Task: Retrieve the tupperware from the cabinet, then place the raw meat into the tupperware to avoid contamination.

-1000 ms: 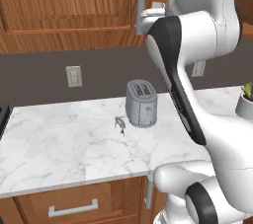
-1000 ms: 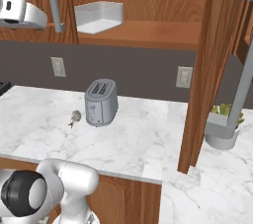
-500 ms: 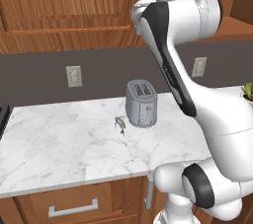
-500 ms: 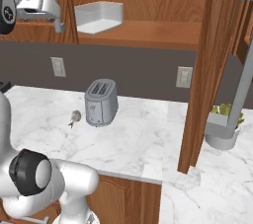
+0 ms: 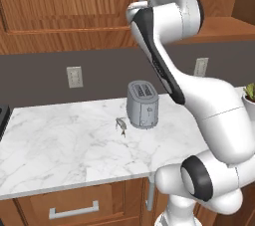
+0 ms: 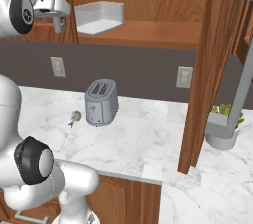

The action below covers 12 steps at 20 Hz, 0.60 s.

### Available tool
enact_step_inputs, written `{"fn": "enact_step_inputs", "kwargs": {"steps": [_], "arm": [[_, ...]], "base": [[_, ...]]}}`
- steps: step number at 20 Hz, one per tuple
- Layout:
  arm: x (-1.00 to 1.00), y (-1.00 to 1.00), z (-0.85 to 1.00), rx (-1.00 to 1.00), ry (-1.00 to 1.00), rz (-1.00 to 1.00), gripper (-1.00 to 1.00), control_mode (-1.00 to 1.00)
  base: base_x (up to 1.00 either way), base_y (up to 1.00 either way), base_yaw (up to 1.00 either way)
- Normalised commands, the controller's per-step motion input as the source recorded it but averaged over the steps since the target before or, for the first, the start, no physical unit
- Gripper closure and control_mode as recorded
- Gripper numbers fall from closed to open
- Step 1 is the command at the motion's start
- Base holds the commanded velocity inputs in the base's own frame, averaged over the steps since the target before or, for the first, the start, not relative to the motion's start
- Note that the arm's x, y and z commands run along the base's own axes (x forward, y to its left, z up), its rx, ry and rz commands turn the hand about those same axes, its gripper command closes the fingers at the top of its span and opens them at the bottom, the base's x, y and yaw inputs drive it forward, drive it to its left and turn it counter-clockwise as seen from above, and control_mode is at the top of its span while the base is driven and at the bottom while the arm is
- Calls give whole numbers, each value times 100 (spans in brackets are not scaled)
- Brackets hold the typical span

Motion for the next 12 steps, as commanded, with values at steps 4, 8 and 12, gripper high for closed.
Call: {"fn": "enact_step_inputs", "kwargs": {"steps": [4, 8, 12], "arm": [[47, 11, -8, -5, -9, -6, -100, -100], [49, 20, -5, -5, -6, -3, -100, -100], [48, 22, 0, -3, 0, -1, -100, -100]], "base": [[0, 0, 0], [0, 0, 0], [0, 0, 0]]}}
